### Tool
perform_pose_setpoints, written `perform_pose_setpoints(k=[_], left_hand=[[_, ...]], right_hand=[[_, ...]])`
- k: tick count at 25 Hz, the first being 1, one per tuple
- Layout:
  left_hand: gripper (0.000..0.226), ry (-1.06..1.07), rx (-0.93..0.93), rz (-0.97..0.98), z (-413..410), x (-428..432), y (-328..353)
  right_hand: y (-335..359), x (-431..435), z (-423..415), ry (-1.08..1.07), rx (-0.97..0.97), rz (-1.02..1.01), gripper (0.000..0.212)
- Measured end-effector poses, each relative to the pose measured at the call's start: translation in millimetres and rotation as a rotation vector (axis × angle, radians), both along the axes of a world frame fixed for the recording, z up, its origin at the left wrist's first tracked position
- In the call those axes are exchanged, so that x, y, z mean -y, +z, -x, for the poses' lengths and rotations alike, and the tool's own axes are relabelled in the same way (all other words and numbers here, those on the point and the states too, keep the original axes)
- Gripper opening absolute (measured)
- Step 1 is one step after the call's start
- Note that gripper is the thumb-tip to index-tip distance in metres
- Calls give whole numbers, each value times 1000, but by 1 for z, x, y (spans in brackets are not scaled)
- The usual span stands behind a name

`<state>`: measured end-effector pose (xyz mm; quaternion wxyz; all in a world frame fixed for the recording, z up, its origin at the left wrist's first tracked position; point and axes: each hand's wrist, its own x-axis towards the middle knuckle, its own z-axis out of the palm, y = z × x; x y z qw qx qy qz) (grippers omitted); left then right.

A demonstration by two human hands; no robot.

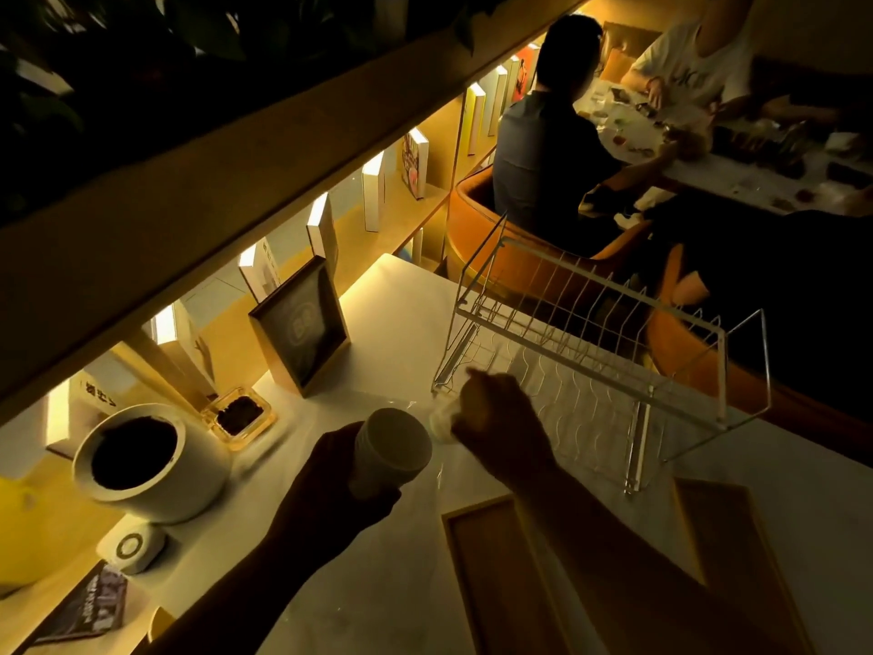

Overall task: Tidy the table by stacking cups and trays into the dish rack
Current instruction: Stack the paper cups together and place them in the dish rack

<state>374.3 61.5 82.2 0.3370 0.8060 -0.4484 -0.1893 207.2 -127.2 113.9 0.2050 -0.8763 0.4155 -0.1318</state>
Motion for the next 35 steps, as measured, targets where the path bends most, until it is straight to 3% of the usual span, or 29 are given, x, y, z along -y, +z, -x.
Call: perform_pose_setpoints(k=[2,5,7,10,12,14,20,24,35], left_hand=[[93,-35,-19,25,6,10,6],[94,-134,-23,79,31,33,32],[90,-161,-43,104,50,52,48],[80,-266,-89,168,85,80,66],[81,-300,-173,222,110,98,76],[82,-371,-173,255,138,115,87],[70,-469,-1,375,190,193,143],[68,-467,43,503,213,275,178],[73,-503,43,216,232,346,102]], right_hand=[[56,-2,14,-67,363,-8,63],[128,-19,47,-17,501,83,62],[154,-29,68,33,418,118,65],[168,-25,96,75,223,235,53],[167,-20,112,80,134,124,61],[157,-16,132,81,130,10,72],[184,57,182,-22,113,67,89],[207,134,191,-172,90,177,89],[131,201,207,-193,-170,97,86]])
